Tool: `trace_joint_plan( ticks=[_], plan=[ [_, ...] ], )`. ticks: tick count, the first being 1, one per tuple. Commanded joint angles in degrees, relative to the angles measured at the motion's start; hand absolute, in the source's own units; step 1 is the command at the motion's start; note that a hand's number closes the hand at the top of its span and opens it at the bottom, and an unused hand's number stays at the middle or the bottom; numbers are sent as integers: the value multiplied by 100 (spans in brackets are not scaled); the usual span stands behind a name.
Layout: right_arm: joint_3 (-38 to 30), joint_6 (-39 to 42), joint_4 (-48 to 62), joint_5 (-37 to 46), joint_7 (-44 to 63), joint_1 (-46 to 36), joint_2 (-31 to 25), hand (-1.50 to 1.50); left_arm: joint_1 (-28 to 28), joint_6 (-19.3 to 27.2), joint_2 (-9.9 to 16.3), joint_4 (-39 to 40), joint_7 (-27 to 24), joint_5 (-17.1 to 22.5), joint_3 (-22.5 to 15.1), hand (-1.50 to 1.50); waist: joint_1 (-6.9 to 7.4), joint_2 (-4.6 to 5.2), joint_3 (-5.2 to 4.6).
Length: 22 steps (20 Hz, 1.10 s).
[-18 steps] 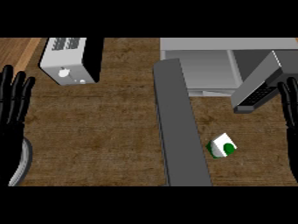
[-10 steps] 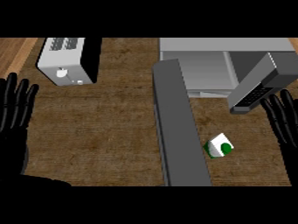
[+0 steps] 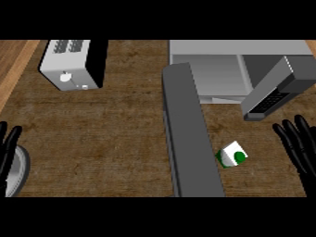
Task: Pick up the milk, place it into the microwave and close the microwave
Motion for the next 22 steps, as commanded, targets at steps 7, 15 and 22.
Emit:
trace_joint_plan(
  ticks=[7, 15, 22],
  plan=[
    [-73, 128, 354, 554, -295, 337, 76, -150, 1542, -775, -103, -796, -398, 566, 268, -150, 10, -2, -3],
    [-427, -295, 2508, 1314, -1442, -90, 321, -150, 1788, -1019, 49, -1049, -260, 1089, 748, -150, 64, 7, 1],
    [-941, -237, 4065, 1397, -2533, -211, 71, -150, 2258, -1524, 150, -1087, -562, 1629, 1253, -150, 88, 2, 3]
  ],
)
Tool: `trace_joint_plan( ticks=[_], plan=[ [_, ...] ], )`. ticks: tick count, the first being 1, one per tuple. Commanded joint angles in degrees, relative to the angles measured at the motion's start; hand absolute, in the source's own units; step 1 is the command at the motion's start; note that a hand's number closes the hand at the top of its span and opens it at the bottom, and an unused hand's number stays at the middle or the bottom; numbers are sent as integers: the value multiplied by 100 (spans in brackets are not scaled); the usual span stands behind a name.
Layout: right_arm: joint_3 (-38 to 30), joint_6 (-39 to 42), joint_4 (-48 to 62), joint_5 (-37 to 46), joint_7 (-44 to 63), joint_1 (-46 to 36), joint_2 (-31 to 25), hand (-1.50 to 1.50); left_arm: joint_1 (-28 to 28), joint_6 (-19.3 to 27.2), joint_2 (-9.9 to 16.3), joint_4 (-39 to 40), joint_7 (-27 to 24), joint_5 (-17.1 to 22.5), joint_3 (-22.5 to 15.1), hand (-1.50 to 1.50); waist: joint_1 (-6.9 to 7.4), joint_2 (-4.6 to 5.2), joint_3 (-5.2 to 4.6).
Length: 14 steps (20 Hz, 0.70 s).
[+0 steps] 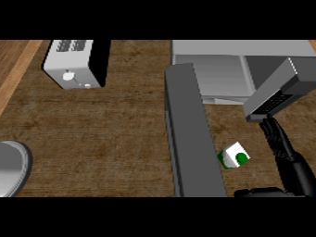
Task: Pick up the milk, place it into the microwave and close the microwave
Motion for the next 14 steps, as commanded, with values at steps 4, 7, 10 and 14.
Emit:
trace_joint_plan(
  ticks=[4, 7, 10, 14],
  plan=[
    [-388, 60, 1491, 237, -1015, -108, -304, -150, 341, -361, -91, -345, -182, 808, 229, -150, -23, -1, 0],
    [-238, -230, 2171, 590, -1378, -318, -120, -150, 533, -310, -83, -780, 30, 1050, 377, -150, 18, 1, 3],
    [-340, -283, 2930, 691, -2062, -540, -188, -150, 641, -374, -161, -785, -71, 899, 247, -150, 8, 3, 6],
    [-516, -608, 4052, 962, -2532, -1020, -300, -150, 934, -769, -46, -540, -335, 1226, 556, -150, 98, 10, 10]
  ],
)
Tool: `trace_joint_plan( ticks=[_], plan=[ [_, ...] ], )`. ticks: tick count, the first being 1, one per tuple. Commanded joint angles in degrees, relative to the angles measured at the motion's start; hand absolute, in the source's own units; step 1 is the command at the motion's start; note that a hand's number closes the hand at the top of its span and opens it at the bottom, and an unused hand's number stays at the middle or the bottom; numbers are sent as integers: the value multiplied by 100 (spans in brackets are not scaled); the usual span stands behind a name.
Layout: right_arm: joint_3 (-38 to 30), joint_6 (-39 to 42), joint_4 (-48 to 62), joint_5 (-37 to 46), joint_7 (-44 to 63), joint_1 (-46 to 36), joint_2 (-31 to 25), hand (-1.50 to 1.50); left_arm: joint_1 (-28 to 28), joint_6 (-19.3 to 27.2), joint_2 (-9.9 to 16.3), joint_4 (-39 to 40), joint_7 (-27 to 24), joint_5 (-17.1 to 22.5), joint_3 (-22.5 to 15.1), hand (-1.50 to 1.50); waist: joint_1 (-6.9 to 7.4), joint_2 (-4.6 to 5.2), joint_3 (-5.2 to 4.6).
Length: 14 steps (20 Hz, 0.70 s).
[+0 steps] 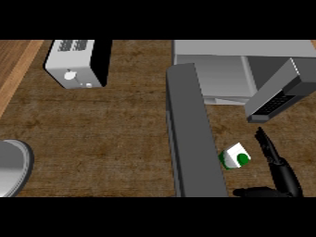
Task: Pick up the milk, place it into the microwave and close the microwave
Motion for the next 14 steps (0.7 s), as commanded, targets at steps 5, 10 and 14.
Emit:
trace_joint_plan(
  ticks=[5, 10, 14],
  plan=[
    [-198, -371, 2115, 354, -1064, -1043, -42, -150, 344, -295, -80, -779, -23, 790, 11, -150, 72, 18, 11],
    [-247, -375, 2997, 361, -1701, -1347, 102, -150, 609, -631, 72, -435, -301, 1161, 344, -150, 40, 11, 4],
    [-539, 71, 3786, 136, -1992, -1906, -168, -150, 498, -600, -43, -284, -453, 982, 294, -150, 70, 32, 12]
  ],
)
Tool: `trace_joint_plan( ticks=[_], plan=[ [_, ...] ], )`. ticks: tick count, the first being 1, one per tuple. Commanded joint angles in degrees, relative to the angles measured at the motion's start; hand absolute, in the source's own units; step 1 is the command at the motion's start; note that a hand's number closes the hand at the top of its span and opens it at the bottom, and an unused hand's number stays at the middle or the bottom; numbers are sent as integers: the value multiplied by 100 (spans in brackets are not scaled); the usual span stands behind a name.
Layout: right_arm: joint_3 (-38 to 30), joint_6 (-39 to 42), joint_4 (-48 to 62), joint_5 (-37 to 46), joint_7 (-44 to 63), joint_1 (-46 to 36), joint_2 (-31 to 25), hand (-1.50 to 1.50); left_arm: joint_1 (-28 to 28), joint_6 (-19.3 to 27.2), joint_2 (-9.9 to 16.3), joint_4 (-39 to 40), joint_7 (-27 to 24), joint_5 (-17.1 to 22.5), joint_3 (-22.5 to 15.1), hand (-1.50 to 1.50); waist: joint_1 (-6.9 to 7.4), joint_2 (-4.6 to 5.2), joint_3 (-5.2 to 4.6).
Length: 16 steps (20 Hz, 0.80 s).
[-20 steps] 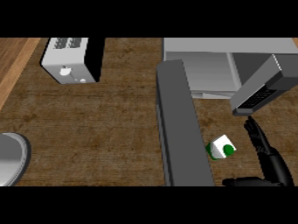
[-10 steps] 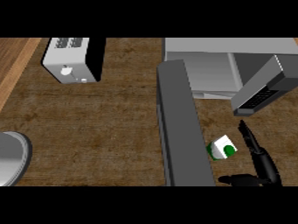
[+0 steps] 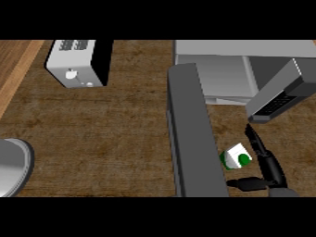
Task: Pick up the milk, place it into the microwave and close the microwave
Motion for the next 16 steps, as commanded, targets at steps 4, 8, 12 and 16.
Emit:
trace_joint_plan(
  ticks=[4, 8, 12, 16],
  plan=[
    [-231, 366, 1164, -138, -634, -623, -31, 150, 102, -2, 64, -688, 312, 851, 134, -150, -3, 19, 6],
    [-46, 410, 1533, 94, -876, -846, -12, 150, 73, -5, -66, -559, 242, 645, -57, -150, 16, 30, 8],
    [-17, 293, 1618, 126, -1080, -878, 140, 150, 92, -273, 85, -317, -22, 876, 267, -150, 5, 18, 3],
    [-113, 544, 1663, -3, -1191, -1079, 148, 150, 371, -401, -65, -483, -89, 643, -12, -150, 76, 27, 13]
  ],
)
